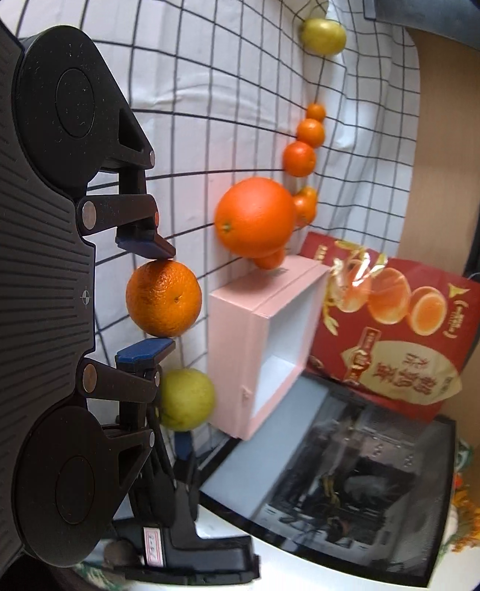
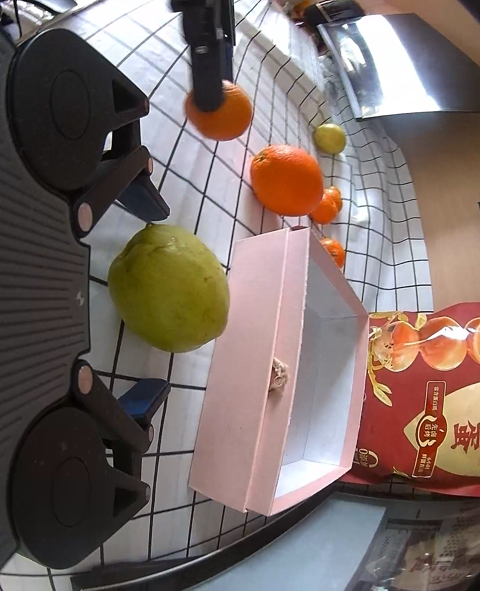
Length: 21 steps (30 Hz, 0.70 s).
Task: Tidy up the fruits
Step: 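Carry the green pomelo in the right tool toward the pink box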
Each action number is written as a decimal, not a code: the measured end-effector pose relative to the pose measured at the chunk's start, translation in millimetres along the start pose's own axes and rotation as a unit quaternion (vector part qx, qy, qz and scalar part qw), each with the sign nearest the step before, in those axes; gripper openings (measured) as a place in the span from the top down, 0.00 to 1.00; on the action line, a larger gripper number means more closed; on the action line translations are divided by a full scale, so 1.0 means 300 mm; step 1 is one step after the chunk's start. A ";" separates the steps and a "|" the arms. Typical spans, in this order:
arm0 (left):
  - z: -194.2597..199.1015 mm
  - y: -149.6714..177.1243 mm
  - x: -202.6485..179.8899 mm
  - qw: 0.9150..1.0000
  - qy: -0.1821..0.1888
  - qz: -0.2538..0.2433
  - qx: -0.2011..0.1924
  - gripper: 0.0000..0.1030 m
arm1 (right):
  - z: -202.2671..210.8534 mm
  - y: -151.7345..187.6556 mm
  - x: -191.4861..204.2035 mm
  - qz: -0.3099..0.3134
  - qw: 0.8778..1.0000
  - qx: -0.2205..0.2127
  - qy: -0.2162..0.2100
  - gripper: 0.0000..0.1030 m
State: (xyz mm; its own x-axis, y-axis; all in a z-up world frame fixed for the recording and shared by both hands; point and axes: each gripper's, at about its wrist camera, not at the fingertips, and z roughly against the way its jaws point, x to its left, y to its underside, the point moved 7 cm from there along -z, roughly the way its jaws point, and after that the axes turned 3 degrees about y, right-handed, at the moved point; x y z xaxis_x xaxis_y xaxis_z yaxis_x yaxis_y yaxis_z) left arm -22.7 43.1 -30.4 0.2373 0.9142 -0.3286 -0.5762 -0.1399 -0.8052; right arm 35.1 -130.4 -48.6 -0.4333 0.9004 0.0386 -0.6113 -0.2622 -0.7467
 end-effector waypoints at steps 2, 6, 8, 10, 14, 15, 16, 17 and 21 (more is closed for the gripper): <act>-0.018 0.012 0.001 1.000 -0.005 0.002 0.007 0.49 | 0.000 0.009 0.009 0.010 1.000 0.008 0.011 0.04; -0.039 0.022 0.005 1.000 -0.011 0.005 0.011 0.49 | 0.003 0.023 0.020 0.021 0.999 0.021 0.030 0.00; -0.047 0.019 0.004 1.000 -0.014 0.003 0.008 0.49 | 0.007 0.026 0.016 0.021 0.999 0.021 0.029 0.00; -0.055 0.015 0.000 1.000 -0.016 0.004 0.005 0.49 | 0.014 0.032 0.017 0.018 0.999 0.021 0.032 0.00; -0.066 0.010 -0.001 1.000 -0.022 0.001 -0.006 0.49 | 0.028 0.045 0.018 0.021 0.999 0.020 0.030 0.00; -0.067 0.009 -0.002 1.000 -0.023 0.000 -0.007 0.49 | 0.028 0.046 0.017 0.023 0.999 0.020 0.028 0.00; -0.067 0.010 -0.004 1.000 -0.024 -0.002 -0.008 0.49 | 0.029 0.047 0.017 0.025 0.999 0.019 0.027 0.00; -0.067 0.011 -0.005 1.000 -0.025 -0.004 -0.008 0.49 | 0.029 0.046 0.018 0.024 0.999 0.019 0.027 0.00; -0.083 0.023 -0.009 1.000 -0.012 -0.004 0.009 0.49 | 0.029 0.042 0.017 0.025 0.999 0.025 0.022 0.00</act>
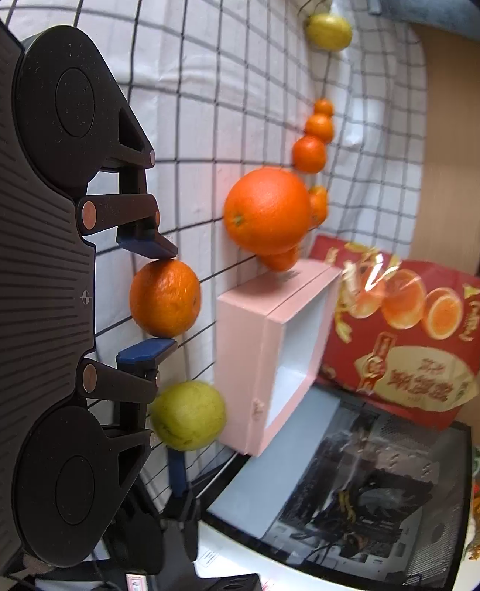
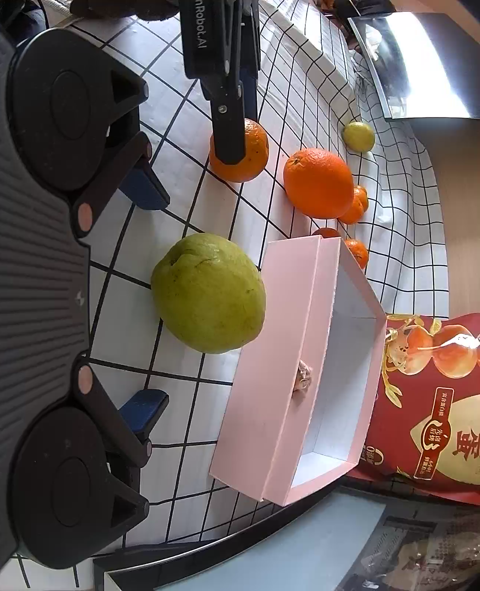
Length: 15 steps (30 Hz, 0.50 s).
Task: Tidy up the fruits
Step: 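Carry the green pomelo in the right tool toward the pink box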
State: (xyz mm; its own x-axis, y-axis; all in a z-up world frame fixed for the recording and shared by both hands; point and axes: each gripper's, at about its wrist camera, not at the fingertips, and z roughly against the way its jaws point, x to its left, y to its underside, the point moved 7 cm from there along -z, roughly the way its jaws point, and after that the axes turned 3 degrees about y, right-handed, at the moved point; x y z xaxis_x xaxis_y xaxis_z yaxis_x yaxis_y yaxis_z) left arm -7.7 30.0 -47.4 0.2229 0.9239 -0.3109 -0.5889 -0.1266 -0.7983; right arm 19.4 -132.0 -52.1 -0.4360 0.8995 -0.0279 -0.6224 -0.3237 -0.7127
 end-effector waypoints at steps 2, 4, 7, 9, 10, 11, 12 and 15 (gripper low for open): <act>-0.005 0.004 -0.005 1.000 0.002 -0.004 0.005 0.49 | 0.003 -0.002 -0.004 -0.005 1.000 -0.002 0.001 0.01; -0.005 0.005 -0.005 1.000 0.004 -0.001 0.005 0.49 | 0.008 0.001 -0.019 -0.015 1.000 -0.004 0.008 0.03; -0.002 0.006 0.001 1.000 0.010 0.010 0.003 0.49 | 0.027 0.016 -0.063 -0.015 0.999 -0.009 0.037 0.06; -0.003 0.005 -0.001 1.000 0.007 0.009 0.001 0.49 | 0.048 0.033 -0.098 -0.015 0.998 -0.011 0.055 0.06; -0.004 0.004 -0.004 1.000 0.004 0.007 0.000 0.49 | 0.059 0.040 -0.119 -0.018 0.998 -0.013 0.064 0.06; -0.004 0.004 -0.006 1.000 0.001 0.005 -0.001 0.48 | 0.071 0.047 -0.133 -0.019 0.997 -0.017 0.070 0.06; -0.006 0.003 -0.006 1.000 -0.001 0.004 -0.002 0.48 | 0.081 0.052 -0.138 -0.018 0.997 -0.021 0.068 0.06; -0.017 0.001 -0.014 1.000 -0.010 -0.004 0.002 0.46 | 0.095 0.047 -0.128 -0.027 0.999 -0.029 0.032 0.06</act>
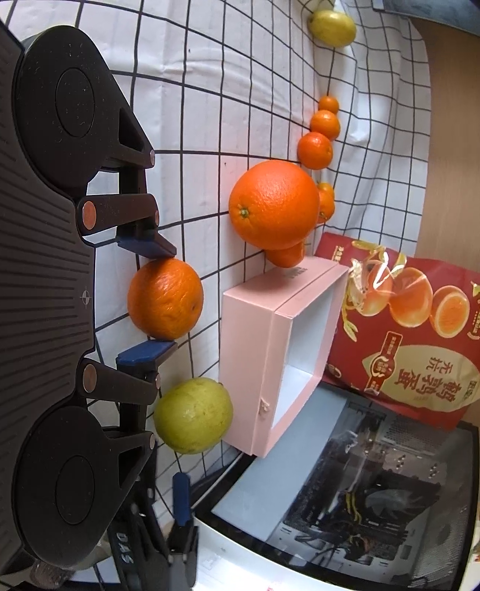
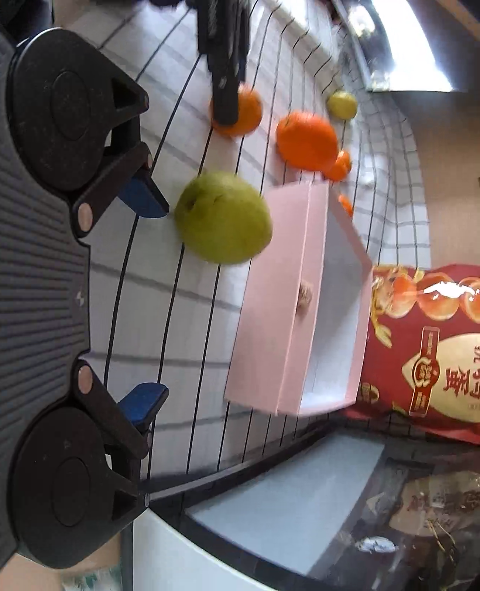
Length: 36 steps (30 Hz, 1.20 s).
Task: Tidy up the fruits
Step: 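Carry the green pomelo in the right tool toward the pink box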
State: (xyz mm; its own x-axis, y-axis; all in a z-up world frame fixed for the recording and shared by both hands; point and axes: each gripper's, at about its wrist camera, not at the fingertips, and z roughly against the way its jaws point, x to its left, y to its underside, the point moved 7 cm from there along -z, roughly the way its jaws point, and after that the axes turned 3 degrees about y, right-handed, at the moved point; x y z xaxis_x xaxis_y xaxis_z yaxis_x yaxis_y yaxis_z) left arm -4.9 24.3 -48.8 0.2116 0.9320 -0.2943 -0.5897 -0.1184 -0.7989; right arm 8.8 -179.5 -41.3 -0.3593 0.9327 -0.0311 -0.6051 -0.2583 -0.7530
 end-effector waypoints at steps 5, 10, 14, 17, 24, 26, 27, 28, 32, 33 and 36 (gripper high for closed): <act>-0.004 -0.009 -0.005 1.000 -0.013 -0.014 -0.002 0.47 | -0.021 -0.069 0.080 -0.008 0.998 -0.019 -0.052 0.06; -0.002 -0.012 0.008 1.000 -0.004 -0.007 0.002 0.49 | -0.076 -0.097 0.158 0.029 0.998 -0.016 -0.051 0.10; 0.015 -0.004 0.008 1.000 -0.009 -0.010 0.007 0.48 | -0.100 -0.111 0.140 0.006 0.998 -0.007 -0.055 0.15; 0.012 -0.002 0.003 1.000 -0.009 -0.011 0.011 0.48 | -0.117 -0.102 0.118 -0.001 0.999 0.000 -0.046 0.20; -0.015 0.000 -0.028 0.999 -0.015 -0.045 0.024 0.48 | -0.128 -0.105 0.121 0.013 0.999 -0.001 -0.042 0.32; -0.013 -0.001 -0.023 0.999 -0.012 -0.042 0.023 0.48 | -0.125 -0.106 0.132 0.019 0.999 0.000 -0.050 0.40; -0.012 0.000 -0.021 0.999 -0.010 -0.041 0.023 0.48 | -0.123 -0.106 0.132 0.021 0.999 0.003 -0.047 0.40; -0.011 0.000 -0.021 0.999 -0.010 -0.041 0.023 0.48 | -0.119 -0.106 0.129 0.021 0.999 0.005 -0.046 0.40; -0.006 0.001 -0.028 0.999 -0.017 -0.045 0.020 0.49 | -0.088 -0.083 0.094 0.012 0.999 0.007 -0.034 0.41; -0.004 0.001 -0.031 0.999 -0.020 -0.047 0.020 0.49 | -0.079 -0.075 0.080 0.008 0.999 0.008 -0.030 0.41; -0.001 0.007 -0.051 0.998 -0.022 -0.057 0.022 0.49 | -0.051 -0.052 0.030 -0.009 1.000 0.017 -0.020 0.41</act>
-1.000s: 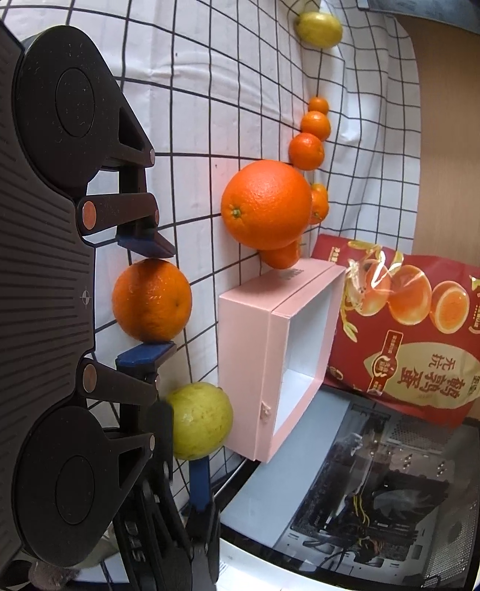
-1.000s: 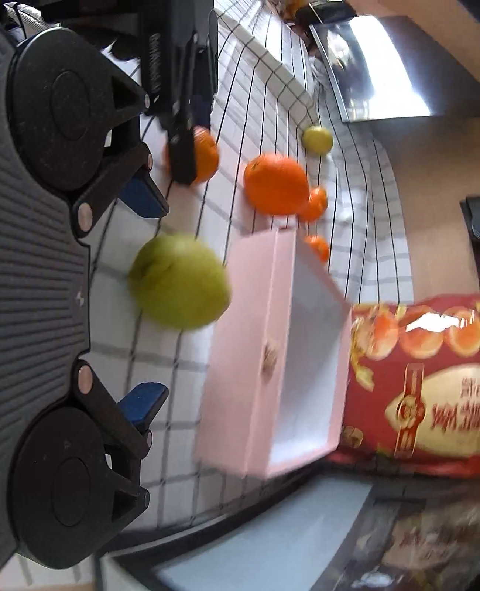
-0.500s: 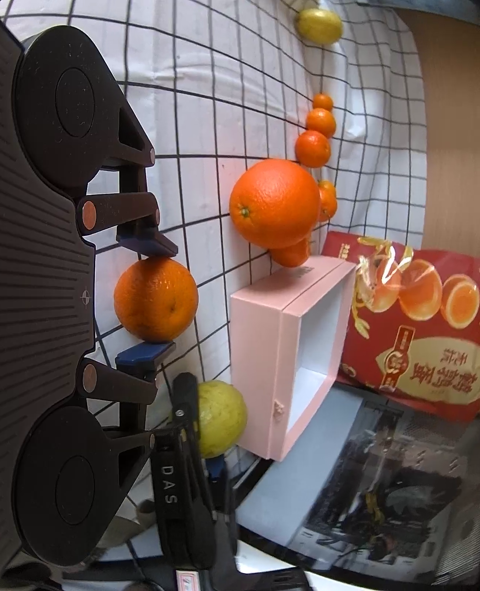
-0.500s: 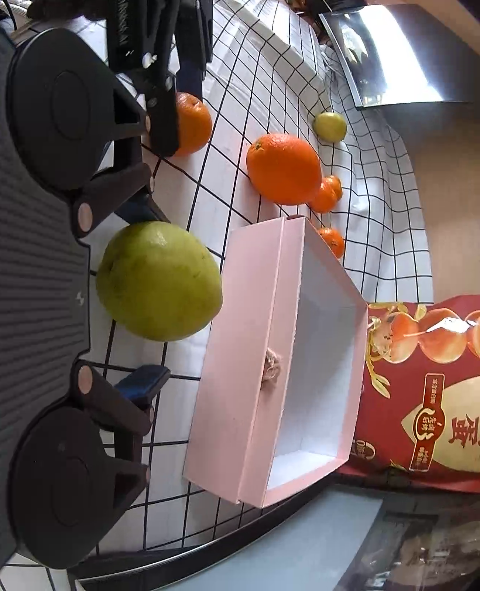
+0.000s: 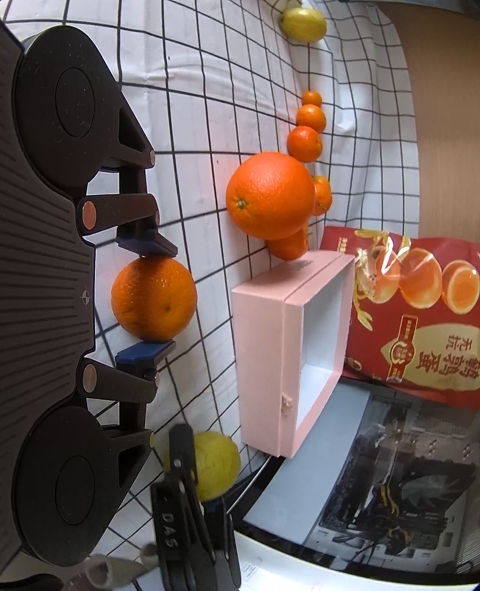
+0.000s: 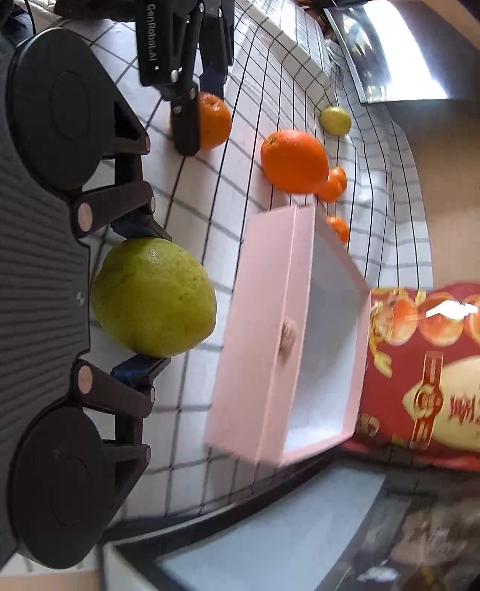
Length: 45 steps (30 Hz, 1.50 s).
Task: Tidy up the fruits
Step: 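Carry the green pomelo in the right tool toward the pink box, then lower the pomelo into the pink box and open the right tool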
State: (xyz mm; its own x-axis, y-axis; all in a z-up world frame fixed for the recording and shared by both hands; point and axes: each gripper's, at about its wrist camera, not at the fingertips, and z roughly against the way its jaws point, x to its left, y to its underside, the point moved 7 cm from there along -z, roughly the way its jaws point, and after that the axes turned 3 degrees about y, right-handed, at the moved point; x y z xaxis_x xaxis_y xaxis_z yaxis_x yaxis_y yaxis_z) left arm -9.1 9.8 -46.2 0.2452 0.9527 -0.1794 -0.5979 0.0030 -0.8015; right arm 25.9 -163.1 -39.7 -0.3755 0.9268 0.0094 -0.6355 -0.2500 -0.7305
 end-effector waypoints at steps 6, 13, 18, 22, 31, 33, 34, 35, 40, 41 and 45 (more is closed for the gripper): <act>-0.011 -0.009 -0.055 0.999 0.033 0.004 -0.004 0.49 | 0.044 0.021 -0.082 -0.018 1.000 0.003 0.024 0.41; 0.003 -0.152 -0.065 0.998 0.046 0.017 -0.043 0.49 | 0.134 -0.082 -0.119 -0.032 0.998 -0.047 0.026 0.41; 0.002 -0.399 -0.062 0.993 0.077 0.048 -0.075 0.49 | 0.261 -0.286 -0.113 -0.032 0.993 -0.112 0.032 0.41; -0.081 -0.571 -0.067 0.993 0.077 0.062 -0.071 0.49 | 0.342 -0.524 -0.117 -0.037 0.987 -0.149 0.036 0.41; -0.387 -0.557 -0.080 0.997 0.057 0.052 0.031 0.49 | 0.192 -0.772 -0.102 -0.023 0.986 -0.128 0.101 0.41; -0.428 -0.529 -0.091 0.996 0.066 0.035 0.051 0.48 | 0.124 -0.770 -0.116 -0.043 0.990 -0.103 0.084 0.41; -0.443 -0.518 -0.096 0.996 0.067 0.025 0.060 0.48 | 0.097 -0.762 -0.125 -0.050 0.991 -0.093 0.083 0.41; -0.453 -0.509 -0.098 0.996 0.062 0.016 0.068 0.48 | 0.073 -0.751 -0.132 -0.055 0.991 -0.083 0.086 0.41; -0.424 -0.512 -0.062 0.998 0.039 0.015 0.051 0.50 | -0.018 -0.709 -0.181 -0.082 0.992 -0.048 0.089 0.41; -0.407 -0.522 -0.054 0.998 0.042 0.018 0.043 0.50 | -0.025 -0.698 -0.189 -0.088 0.991 -0.044 0.086 0.41; -0.330 -0.557 -0.032 0.999 0.042 0.007 0.016 0.50 | -0.048 -0.665 -0.217 -0.097 0.990 -0.037 0.091 0.41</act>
State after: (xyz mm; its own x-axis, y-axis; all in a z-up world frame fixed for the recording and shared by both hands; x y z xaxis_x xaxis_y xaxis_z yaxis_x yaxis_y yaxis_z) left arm 164.1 -29.9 33.1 0.2987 0.9242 -0.2379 -0.6249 0.0010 -0.7807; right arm 186.8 -169.5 95.5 -0.1194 0.9922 0.0363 -0.6301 -0.0475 -0.7751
